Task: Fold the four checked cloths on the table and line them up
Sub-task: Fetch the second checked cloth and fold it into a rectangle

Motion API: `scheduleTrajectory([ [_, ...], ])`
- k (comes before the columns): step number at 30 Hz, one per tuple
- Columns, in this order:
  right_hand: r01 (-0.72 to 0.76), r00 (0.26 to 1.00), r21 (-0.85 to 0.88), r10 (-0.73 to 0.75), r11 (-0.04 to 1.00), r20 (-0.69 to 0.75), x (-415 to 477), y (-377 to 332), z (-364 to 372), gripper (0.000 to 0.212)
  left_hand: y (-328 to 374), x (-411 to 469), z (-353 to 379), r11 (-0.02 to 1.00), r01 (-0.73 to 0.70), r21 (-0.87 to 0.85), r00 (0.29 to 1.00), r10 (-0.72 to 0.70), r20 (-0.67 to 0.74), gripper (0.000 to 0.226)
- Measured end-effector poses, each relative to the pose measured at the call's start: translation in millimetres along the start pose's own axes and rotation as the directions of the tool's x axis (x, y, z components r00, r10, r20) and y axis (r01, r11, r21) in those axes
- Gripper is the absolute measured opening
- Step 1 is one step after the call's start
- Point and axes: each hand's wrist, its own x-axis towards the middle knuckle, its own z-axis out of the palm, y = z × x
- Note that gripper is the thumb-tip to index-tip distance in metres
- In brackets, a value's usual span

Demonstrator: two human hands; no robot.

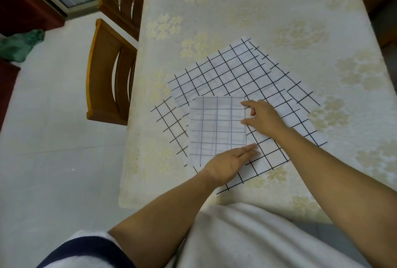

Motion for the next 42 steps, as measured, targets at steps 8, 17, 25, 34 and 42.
scheduleTrajectory([
  [8,-0.021,0.997,-0.096,0.028,0.995,0.069,7.7,-6.5,-7.1,0.072,-10.1,18.4,-16.5,0.949,0.313,0.031,0.949,-0.312,-0.042,0.090],
  [17,-0.023,0.984,-0.177,0.054,0.984,0.172,10.6,-13.0,-14.2,0.080,-5.5,23.7,-14.6,0.925,0.357,0.131,0.929,-0.367,0.056,0.118],
  [25,-0.261,0.954,0.148,0.278,0.954,-0.109,-15.7,-24.6,-1.8,0.038,-11.1,34.6,-53.5,0.936,0.345,0.065,0.938,-0.342,-0.056,0.062],
  [34,-0.380,0.925,-0.008,0.380,0.925,-0.028,-60.6,-45.8,36.3,0.023,-18.0,61.7,-81.8,0.900,0.116,0.421,0.988,-0.148,0.044,0.086],
  [42,-0.245,0.969,0.125,0.239,0.961,0.060,-60.7,-18.4,-2.7,0.022,-35.4,69.3,-109.7,0.790,-0.045,0.611,0.999,0.028,0.036,0.028],
])
